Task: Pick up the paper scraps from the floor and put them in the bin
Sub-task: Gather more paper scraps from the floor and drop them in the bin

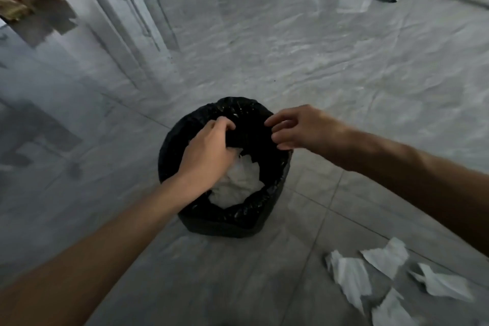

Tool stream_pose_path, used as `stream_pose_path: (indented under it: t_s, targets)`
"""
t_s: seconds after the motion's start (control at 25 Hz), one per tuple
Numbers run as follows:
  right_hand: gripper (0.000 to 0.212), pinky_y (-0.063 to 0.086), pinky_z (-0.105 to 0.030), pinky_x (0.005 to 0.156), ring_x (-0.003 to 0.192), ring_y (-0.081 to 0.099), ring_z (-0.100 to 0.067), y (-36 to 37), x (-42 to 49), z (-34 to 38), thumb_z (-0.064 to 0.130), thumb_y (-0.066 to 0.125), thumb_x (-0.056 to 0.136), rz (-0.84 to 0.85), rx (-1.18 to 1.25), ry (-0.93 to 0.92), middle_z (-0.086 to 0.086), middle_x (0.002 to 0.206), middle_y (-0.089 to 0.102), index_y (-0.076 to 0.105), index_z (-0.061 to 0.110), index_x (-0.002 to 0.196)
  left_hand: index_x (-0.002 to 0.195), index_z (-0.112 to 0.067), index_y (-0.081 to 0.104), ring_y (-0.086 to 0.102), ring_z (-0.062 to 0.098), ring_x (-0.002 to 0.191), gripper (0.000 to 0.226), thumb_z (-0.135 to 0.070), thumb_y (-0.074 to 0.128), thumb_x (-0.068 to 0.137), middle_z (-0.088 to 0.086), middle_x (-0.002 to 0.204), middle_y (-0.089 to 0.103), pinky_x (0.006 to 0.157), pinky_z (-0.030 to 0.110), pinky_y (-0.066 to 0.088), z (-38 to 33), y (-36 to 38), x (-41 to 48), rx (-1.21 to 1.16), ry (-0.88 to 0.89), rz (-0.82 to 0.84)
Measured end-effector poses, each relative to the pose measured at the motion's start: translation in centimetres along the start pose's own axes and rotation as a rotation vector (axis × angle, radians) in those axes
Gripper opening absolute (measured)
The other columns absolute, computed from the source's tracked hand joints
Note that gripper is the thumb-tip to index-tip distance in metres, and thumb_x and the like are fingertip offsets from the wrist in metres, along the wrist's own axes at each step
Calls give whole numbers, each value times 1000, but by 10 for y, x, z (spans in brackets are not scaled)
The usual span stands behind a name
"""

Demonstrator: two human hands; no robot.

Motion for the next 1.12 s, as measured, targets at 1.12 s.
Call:
stream_pose_path:
  t_s: [1.12]
  targets:
    - [41, 51, -37, 74, 91, 63, -26, -87, -165, -294, 15, 66, 81, -255, -618, 51, -9, 106, 66, 56, 21, 120, 111, -19, 53, 60, 30, 98, 21, -26, 48, 91, 8, 113, 54, 78, 39, 52, -131, 286, -154, 309, 804, 823]
Point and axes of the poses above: each hand's wrist, its own x-axis towards the middle knuckle, its own y-axis out of the palm, z = x × y, the point moved 7 cm from there along x, towards the middle knuckle
